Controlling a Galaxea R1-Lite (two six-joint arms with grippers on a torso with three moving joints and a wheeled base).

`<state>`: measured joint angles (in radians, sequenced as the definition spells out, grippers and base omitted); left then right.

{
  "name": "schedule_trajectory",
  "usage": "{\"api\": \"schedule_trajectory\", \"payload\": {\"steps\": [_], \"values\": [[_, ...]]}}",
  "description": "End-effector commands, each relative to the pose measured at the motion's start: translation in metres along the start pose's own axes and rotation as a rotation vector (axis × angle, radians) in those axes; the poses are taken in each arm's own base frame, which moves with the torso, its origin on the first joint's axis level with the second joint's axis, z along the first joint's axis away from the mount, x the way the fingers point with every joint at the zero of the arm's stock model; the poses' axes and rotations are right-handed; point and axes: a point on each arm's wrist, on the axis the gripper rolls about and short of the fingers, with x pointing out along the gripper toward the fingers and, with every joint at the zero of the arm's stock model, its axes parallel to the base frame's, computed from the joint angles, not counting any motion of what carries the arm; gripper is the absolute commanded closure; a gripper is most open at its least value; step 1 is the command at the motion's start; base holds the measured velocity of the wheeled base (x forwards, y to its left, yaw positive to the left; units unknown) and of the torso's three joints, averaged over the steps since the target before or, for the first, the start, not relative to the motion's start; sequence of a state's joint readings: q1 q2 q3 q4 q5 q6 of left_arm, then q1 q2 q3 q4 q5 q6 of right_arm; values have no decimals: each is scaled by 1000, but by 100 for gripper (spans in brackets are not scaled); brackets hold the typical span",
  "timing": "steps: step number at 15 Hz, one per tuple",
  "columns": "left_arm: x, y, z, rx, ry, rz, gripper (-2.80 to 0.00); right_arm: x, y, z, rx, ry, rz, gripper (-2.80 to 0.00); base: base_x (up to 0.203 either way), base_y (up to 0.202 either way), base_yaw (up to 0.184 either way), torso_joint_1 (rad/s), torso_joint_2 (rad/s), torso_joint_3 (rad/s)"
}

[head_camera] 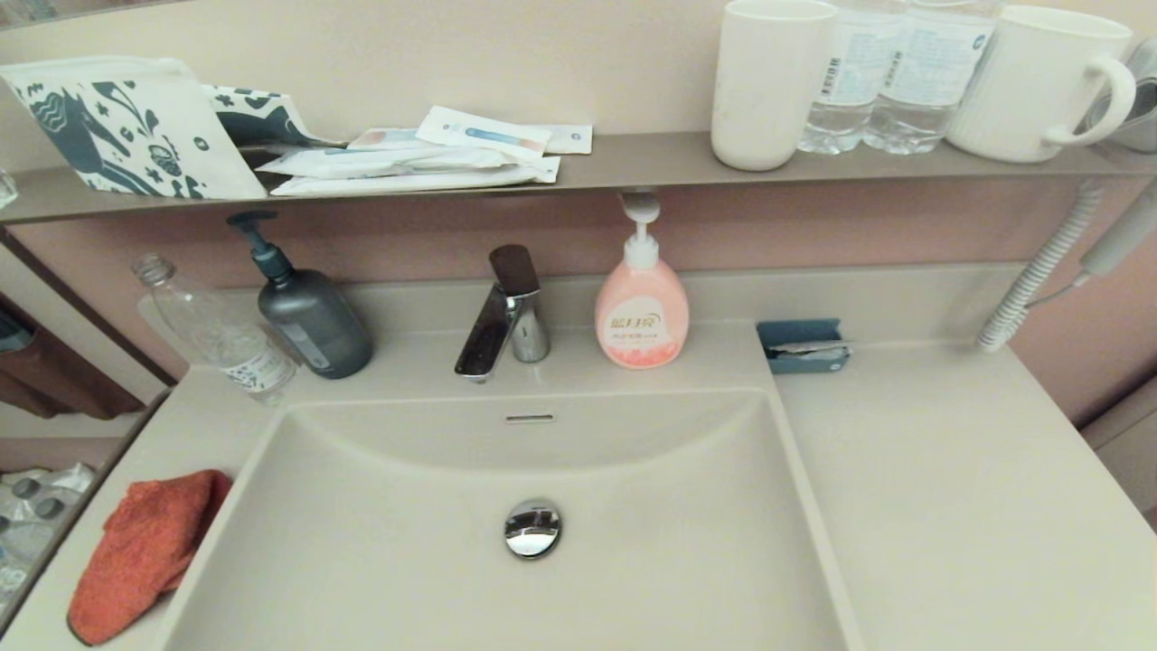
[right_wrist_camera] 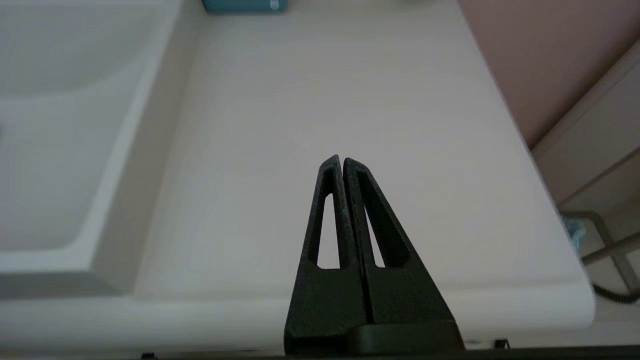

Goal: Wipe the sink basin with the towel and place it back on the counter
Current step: Turn on the faucet

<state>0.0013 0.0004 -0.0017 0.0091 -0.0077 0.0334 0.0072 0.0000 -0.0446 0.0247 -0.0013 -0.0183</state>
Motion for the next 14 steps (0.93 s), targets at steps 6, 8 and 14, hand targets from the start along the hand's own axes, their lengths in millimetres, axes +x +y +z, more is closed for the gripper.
{"api": "schedule_trajectory", "payload": {"steps": [6, 8, 14], "values": [[0, 0, 0, 0, 0, 0, 0, 4, -1, 47, 1, 41, 2, 0, 0, 0, 0, 0, 0, 0], [0, 0, 0, 0, 0, 0, 0, 16, -1, 72, 4, 82, 8, 0, 0, 0, 0, 0, 0, 0], [0, 0, 0, 0, 0, 0, 0, 83, 3, 122, 49, 220, 189, 0, 0, 0, 0, 0, 0, 0]]}}
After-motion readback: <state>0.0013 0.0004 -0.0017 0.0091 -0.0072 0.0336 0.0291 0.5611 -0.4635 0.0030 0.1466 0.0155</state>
